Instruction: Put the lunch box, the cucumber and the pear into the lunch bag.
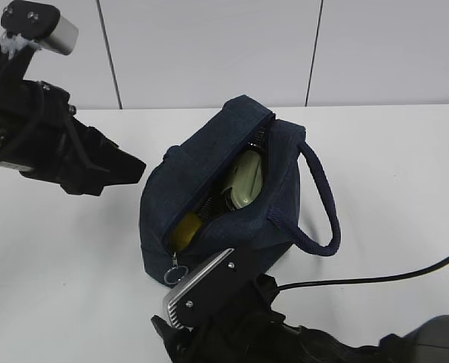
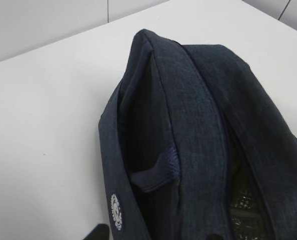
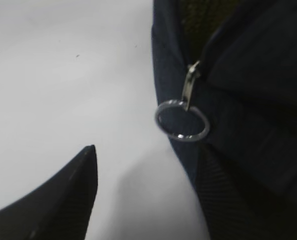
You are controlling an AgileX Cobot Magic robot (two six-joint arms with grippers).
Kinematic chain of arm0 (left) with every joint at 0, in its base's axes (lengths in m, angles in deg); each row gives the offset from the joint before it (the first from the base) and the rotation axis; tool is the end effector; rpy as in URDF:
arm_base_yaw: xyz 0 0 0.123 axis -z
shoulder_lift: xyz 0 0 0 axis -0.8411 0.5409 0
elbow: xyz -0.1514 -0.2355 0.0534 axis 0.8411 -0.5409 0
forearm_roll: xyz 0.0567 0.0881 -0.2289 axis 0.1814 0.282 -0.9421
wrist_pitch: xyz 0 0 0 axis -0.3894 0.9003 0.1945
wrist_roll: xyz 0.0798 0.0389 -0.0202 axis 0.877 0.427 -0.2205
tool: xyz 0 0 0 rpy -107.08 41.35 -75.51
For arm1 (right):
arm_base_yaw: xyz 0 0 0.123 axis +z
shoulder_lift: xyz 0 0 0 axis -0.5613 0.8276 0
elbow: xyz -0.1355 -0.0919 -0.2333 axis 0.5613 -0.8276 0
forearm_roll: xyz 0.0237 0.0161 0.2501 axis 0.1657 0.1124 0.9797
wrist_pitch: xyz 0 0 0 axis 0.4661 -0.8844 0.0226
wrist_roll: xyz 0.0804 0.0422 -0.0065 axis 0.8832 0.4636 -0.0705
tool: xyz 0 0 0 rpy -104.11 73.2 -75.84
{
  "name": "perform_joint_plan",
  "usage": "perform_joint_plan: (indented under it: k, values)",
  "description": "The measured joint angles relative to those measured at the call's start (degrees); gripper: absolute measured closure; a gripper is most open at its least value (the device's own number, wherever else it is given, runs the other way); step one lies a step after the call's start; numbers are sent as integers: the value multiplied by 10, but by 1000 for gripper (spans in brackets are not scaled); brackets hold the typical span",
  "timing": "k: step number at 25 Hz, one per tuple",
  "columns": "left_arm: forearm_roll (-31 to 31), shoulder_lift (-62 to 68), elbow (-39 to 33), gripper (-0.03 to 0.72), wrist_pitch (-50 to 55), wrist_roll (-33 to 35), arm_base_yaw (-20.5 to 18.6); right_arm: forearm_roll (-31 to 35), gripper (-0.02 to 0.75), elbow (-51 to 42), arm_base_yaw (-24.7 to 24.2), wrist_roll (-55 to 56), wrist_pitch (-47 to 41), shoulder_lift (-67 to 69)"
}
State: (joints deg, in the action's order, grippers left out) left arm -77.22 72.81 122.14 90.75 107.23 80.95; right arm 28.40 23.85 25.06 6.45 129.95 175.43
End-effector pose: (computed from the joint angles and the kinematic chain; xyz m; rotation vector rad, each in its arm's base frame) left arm 0.2364 -0.1369 0.2765 0.8510 2.1849 -0.5092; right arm 0.1831 0.2585 0.0940 -0.7551 1.9220 0.4317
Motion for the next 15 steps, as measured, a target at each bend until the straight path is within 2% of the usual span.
perform_joint_plan:
  k: [5, 15]
  values:
    - [0, 0, 0, 338, -2, 0, 0, 34, 258, 26, 0, 0, 37, 16]
    - [-1, 0, 0, 338, -7, 0, 0, 22, 258, 43, 0, 7, 27, 23]
